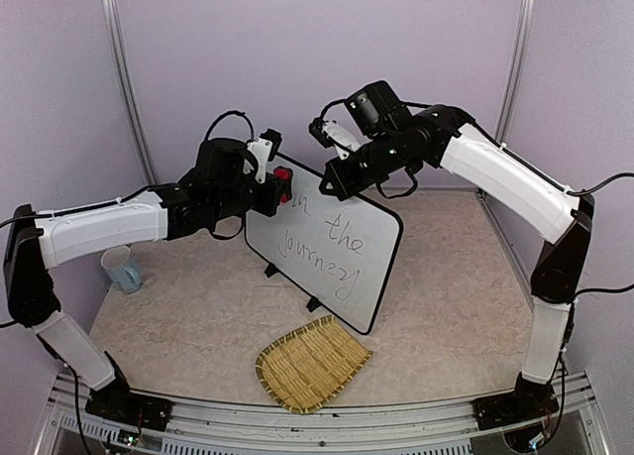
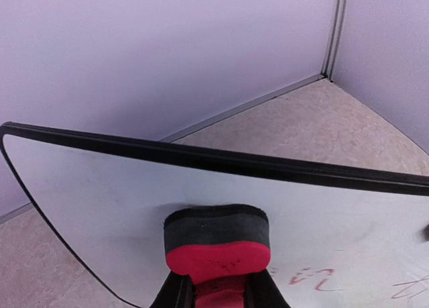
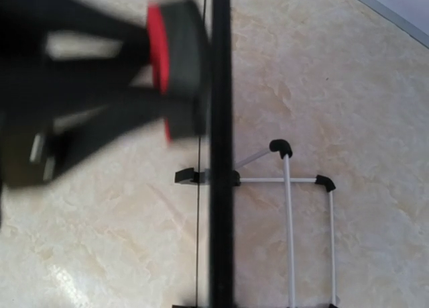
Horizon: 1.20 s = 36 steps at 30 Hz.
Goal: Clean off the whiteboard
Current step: Erase the center of the whiteboard.
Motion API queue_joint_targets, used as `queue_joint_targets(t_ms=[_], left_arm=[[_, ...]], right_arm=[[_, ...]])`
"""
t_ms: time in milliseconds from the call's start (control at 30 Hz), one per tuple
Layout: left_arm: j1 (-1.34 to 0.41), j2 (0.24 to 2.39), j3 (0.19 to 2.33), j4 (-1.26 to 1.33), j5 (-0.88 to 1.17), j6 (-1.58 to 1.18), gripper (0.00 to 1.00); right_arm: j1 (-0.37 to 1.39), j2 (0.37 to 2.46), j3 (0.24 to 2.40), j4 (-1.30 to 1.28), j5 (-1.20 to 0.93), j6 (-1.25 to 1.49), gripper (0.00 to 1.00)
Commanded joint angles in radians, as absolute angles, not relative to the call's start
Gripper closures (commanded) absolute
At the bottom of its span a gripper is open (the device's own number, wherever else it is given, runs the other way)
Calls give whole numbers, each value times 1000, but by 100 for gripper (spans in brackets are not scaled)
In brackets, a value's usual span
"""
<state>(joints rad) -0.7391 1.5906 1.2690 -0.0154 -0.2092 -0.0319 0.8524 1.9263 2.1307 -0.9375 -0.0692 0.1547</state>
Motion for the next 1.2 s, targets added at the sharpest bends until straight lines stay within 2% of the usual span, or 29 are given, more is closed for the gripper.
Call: queue_joint_targets(t_ms=[0, 467, 867, 1167], left_arm=[[-836, 1629, 1316, 44, -145, 10, 83], [-915, 1675, 1310, 58, -187, 7, 84], [-720, 1583, 1271, 68, -193, -96, 83], [-744, 1649, 1306, 46, -139, -73, 83]], right_arm=[[904, 1978, 2114, -1018, -142, 33, 100], [905, 1974, 2109, -1014, -140, 29, 100], [906, 1970, 2107, -1015, -140, 29, 100], [906, 1976, 2114, -1016, -141, 29, 100]])
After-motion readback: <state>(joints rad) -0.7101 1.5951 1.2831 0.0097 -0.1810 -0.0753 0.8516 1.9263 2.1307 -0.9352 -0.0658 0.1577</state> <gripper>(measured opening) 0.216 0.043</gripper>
